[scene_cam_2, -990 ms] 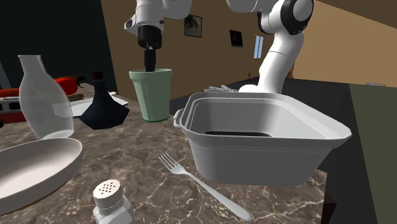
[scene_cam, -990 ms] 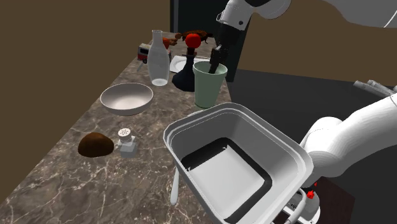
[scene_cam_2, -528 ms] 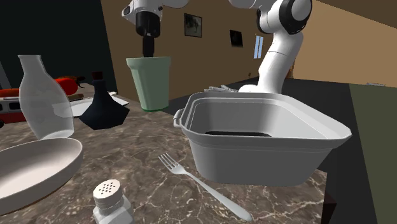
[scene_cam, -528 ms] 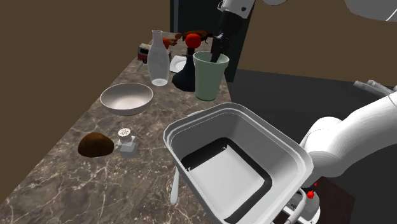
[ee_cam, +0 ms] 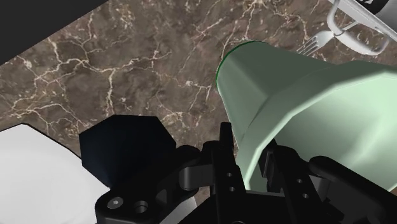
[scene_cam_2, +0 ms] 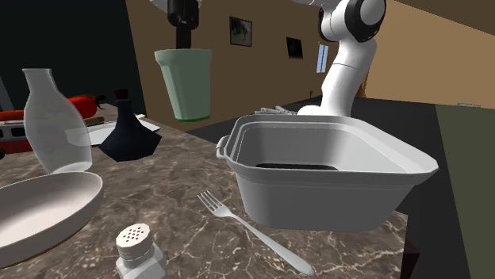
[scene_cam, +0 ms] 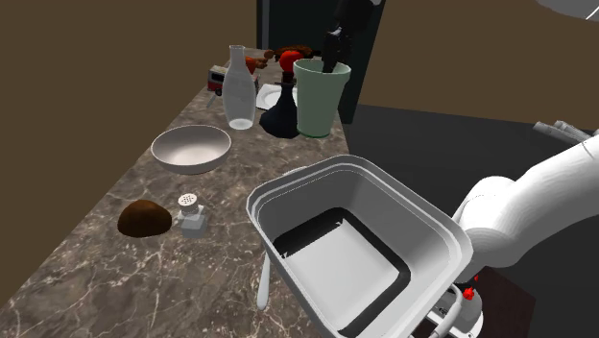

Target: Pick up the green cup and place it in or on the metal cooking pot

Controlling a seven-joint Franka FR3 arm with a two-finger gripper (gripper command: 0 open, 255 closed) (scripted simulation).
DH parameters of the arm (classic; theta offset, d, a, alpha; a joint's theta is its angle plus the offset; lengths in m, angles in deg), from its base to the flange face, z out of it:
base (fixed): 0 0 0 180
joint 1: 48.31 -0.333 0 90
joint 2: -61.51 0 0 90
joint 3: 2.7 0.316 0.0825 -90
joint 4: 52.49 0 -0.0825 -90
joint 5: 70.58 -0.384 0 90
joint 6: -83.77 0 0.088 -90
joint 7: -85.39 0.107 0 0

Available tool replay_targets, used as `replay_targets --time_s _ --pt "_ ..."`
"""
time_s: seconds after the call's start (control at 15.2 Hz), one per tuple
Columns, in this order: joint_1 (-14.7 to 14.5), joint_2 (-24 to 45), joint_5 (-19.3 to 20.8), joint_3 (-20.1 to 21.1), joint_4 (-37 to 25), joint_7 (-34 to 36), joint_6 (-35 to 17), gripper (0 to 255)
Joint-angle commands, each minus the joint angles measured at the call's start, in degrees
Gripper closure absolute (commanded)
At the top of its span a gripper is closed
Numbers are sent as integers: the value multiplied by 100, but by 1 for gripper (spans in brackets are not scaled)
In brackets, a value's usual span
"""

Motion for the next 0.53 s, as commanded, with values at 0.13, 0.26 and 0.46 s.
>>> replay_targets --time_s 0.13,0.26,0.46 --pt "-5 129 0 -21 -438 76 297 255" --pt "-8 194 -2 -30 -658 117 448 255" --pt "-14 301 -8 -45 -1003 178 677 255"
